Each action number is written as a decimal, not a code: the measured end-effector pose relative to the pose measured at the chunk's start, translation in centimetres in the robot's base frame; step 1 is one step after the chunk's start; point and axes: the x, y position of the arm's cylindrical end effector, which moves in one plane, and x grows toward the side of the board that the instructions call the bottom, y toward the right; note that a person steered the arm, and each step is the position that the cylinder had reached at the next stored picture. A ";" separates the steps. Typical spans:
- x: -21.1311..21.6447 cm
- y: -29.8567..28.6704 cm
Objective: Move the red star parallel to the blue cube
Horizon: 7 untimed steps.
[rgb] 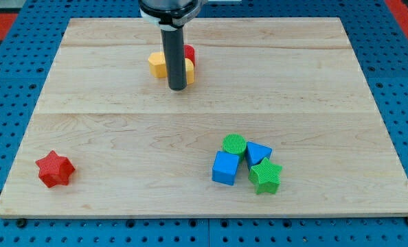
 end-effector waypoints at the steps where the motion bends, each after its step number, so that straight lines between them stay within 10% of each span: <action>1: 1.8 -0.8; 5: 18.3 -4.2; 7: 23.0 -18.0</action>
